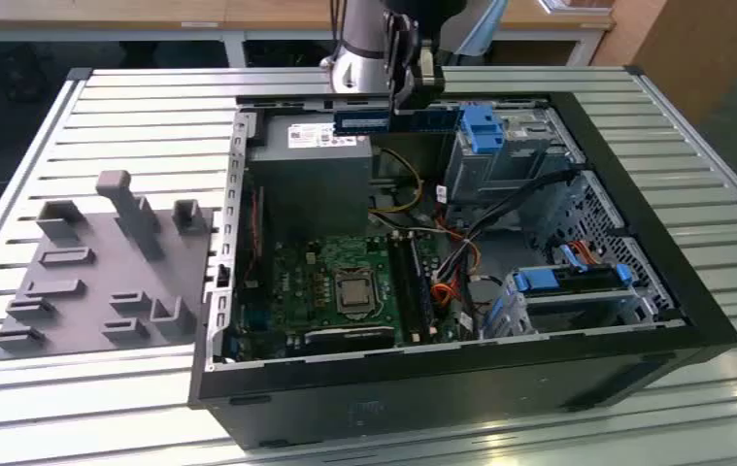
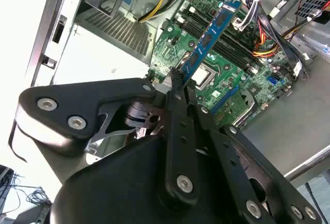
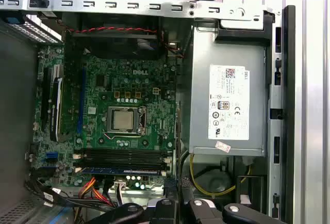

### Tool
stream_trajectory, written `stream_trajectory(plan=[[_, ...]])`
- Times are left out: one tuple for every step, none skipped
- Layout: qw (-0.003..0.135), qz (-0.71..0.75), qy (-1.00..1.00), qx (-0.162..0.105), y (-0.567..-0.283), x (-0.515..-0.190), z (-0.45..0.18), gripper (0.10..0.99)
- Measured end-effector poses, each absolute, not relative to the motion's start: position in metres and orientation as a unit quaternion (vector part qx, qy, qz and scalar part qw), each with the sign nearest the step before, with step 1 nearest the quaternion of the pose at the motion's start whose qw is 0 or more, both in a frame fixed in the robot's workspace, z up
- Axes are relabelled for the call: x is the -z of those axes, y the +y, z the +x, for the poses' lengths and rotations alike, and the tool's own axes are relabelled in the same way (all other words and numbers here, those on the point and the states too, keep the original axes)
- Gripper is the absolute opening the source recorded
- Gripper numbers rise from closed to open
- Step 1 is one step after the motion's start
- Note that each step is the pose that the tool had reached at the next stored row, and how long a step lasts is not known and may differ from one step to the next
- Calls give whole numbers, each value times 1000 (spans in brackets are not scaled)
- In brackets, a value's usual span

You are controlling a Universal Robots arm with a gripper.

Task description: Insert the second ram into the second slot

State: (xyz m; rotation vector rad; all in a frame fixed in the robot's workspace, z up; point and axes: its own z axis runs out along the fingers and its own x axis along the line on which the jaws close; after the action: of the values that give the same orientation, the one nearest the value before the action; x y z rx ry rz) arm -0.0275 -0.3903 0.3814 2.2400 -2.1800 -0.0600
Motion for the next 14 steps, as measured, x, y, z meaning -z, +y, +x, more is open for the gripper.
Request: stream_trajectory(plan=[[8,716,-697,19,-390,-381,-28,141],[8,716,-697,19,-390,-381,-28,141],[8,716,-697,19,-390,-381,-28,141],[8,716,-697,19,-390,-381,-28,141],[8,716,-697,19,-390,-381,-28,141],[8,716,-698,19,-390,-381,-28,141],[8,715,-699,19,-390,-381,-28,141],[8,713,-701,19,-390,-381,-28,141],[7,711,-703,19,-390,-381,-28,141],[7,709,-705,19,-390,-381,-28,141],[7,706,-708,19,-390,-381,-28,141],[7,702,-712,19,-390,-381,-28,141],[7,698,-716,19,-390,-381,-28,141],[7,694,-719,19,-390,-381,-28,141]])
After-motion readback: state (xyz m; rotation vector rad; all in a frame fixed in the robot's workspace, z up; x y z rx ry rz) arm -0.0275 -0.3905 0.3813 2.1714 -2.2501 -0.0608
